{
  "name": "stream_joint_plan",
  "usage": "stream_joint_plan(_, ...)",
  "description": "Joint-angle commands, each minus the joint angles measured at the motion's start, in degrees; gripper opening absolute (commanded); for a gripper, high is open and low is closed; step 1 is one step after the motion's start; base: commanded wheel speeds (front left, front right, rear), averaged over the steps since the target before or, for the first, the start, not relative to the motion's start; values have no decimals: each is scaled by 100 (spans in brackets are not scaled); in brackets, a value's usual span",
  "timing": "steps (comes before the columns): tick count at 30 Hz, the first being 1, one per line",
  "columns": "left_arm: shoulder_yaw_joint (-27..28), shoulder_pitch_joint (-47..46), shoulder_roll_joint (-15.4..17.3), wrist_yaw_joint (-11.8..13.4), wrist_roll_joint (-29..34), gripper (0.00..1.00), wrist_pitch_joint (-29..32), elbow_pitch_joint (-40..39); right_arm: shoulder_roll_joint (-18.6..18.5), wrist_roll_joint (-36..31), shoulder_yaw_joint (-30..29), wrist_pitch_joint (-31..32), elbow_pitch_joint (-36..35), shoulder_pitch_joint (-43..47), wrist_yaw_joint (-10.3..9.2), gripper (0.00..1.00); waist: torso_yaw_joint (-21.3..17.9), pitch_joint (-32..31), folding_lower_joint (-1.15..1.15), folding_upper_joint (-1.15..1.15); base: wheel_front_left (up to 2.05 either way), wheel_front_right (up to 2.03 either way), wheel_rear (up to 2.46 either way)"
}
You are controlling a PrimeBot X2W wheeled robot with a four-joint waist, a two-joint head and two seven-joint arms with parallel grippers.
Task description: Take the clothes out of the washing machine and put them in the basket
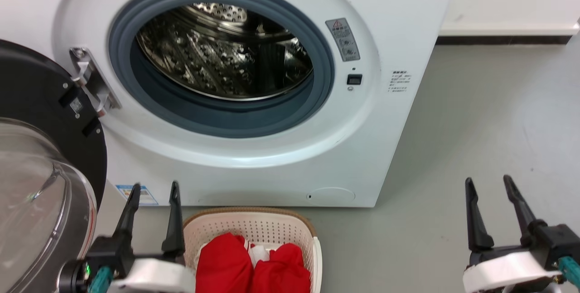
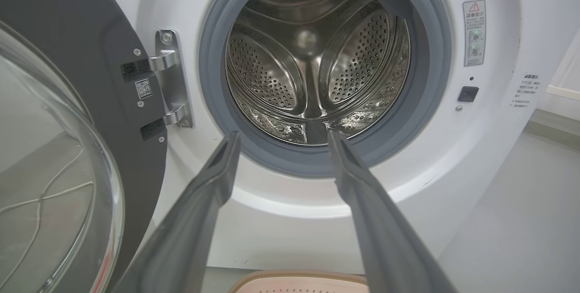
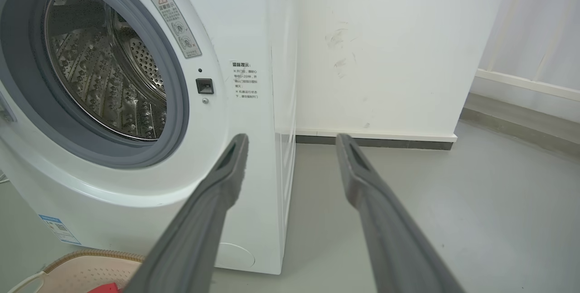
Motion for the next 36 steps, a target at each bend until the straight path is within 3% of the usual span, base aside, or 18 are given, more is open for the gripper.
stream_joint_plan(1, 117, 231, -71, -2, 82, 100, -14, -122, -1, 50, 49, -13, -18, 128, -4, 100, -63, -191, 2, 0, 0, 0, 0)
stream_joint_plan(12, 314, 817, -365, -77, 525, 100, -14, -447, -1, 195, 49, -13, -66, 487, -5, 100, -134, -420, 2, 0, 0, 0, 0)
stream_joint_plan(36, 161, 854, -453, -4, 805, 100, -15, -627, -1, 170, 62, -13, -127, 487, -4, 100, -220, -423, 2, 0, 0, 0, 0)
